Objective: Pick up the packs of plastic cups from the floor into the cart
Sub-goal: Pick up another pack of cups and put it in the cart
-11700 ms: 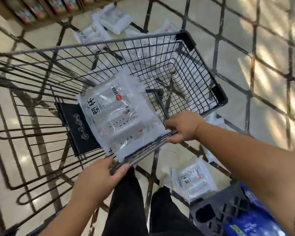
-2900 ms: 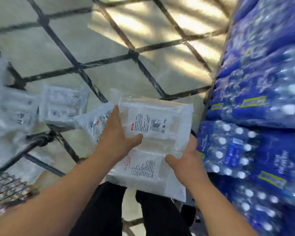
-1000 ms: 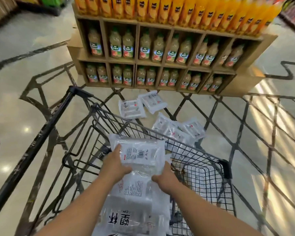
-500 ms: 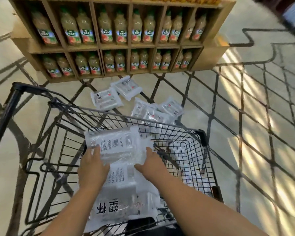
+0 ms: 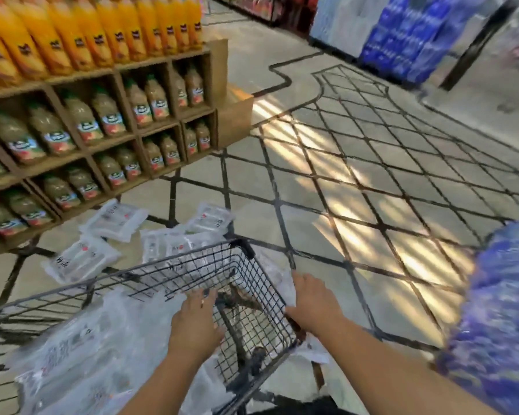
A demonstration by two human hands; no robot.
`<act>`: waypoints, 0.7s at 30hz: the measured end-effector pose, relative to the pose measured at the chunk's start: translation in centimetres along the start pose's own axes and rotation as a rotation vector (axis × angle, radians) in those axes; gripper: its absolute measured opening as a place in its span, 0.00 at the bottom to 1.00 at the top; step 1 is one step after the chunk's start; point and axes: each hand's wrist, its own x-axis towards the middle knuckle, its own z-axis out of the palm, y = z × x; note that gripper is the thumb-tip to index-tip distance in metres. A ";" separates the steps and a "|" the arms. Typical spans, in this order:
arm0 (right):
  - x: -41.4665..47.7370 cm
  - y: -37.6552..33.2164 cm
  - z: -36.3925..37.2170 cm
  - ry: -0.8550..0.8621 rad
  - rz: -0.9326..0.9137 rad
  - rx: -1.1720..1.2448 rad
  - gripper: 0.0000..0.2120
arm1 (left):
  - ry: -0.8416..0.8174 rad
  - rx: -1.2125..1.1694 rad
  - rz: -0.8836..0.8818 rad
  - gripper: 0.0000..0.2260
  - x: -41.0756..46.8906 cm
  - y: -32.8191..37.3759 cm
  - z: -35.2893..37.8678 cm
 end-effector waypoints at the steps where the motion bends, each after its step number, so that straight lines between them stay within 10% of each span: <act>1: -0.3 2.6 -0.2 0.008 0.039 -0.031 0.38 | -0.021 0.029 0.029 0.40 0.6 1.9 0.1; 21: 6.8 42.4 -0.7 -0.112 0.137 -0.017 0.52 | -0.107 -0.095 -0.084 0.42 9.3 41.2 9.0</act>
